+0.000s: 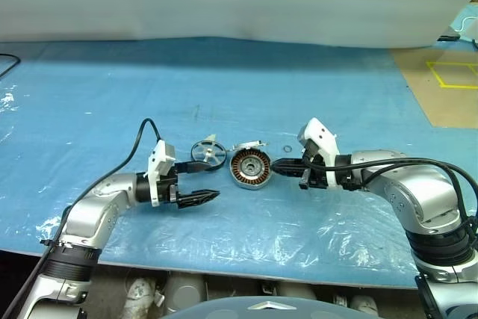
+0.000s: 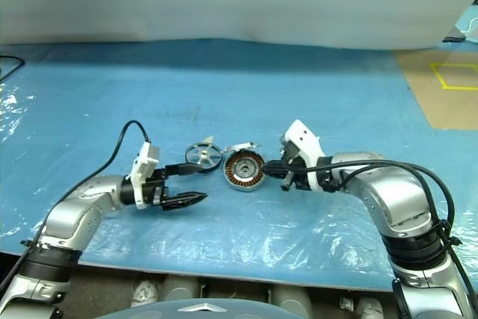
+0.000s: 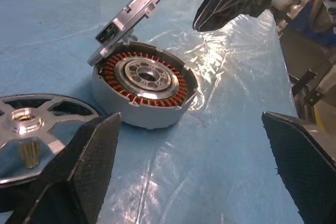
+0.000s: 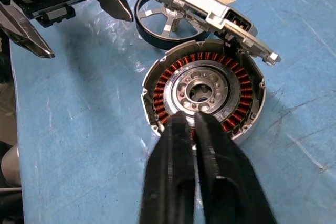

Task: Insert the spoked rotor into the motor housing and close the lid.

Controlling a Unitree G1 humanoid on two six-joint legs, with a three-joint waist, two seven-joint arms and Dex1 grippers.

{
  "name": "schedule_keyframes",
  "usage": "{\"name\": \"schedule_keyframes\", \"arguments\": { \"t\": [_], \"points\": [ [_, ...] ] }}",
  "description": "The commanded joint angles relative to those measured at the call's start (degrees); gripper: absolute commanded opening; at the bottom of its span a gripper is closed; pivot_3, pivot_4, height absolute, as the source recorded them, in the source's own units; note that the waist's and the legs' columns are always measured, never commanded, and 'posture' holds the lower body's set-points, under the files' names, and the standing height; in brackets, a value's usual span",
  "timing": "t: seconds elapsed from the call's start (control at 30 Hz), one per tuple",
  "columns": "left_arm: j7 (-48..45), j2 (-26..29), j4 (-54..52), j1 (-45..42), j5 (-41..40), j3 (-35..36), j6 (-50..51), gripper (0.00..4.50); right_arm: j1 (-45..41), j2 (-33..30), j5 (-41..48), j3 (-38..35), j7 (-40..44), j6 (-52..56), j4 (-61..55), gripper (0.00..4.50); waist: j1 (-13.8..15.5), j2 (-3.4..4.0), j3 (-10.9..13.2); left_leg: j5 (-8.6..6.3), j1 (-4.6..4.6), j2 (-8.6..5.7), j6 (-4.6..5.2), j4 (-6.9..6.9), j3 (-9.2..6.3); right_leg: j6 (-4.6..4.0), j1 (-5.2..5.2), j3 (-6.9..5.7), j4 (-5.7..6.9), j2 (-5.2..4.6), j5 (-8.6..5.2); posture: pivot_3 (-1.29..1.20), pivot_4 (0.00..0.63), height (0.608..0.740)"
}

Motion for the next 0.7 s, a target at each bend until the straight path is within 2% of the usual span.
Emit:
{"name": "schedule_keyframes", "arguments": {
  "t": [0.03,0.23,0.53,0.7],
  "points": [
    [1.14,-3.57,-1.23,-2.43,1.25,-2.06,-4.11,4.5,-1.23,-0.13,0.43,1.08,-0.88,-2.11,0.62,0.02,0.07,0.0,0.0,0.0,-0.01,0.0,0.0,0.0,0.0,0.0,0.0,-0.01,0.0,0.0,0.0,0.0,0.15,0.74],
    [3.67,-9.67,2.29,-7.89,3.07,-3.74,-7.12,4.5,-3.01,1.96,-0.24,5.06,-3.05,-3.43,3.59,0.02,-0.08,0.0,0.0,0.01,-0.02,-0.03,0.0,0.0,0.0,0.0,0.0,-0.02,0.01,0.05,0.0,0.0,0.15,0.74],
    [1.88,-10.44,4.64,-10.86,3.87,-5.14,-7.57,4.5,-4.24,5.09,-7.51,15.48,-6.45,-9.41,13.5,0.02,-0.49,-0.01,-0.01,0.01,-0.03,-0.05,-0.01,0.01,-0.01,0.01,0.0,-0.03,0.0,0.08,0.01,0.0,0.15,0.74],
    [2.28,-11.0,4.34,-11.85,3.05,-4.8,-6.54,4.5,-3.42,4.05,-10.64,18.62,-6.44,-12.39,16.27,0.02,-0.55,0.0,-0.05,0.0,0.25,-0.04,0.0,0.07,-0.01,0.0,0.28,-0.02,0.05,0.02,0.01,0.0,0.15,0.74]
  ]
}}
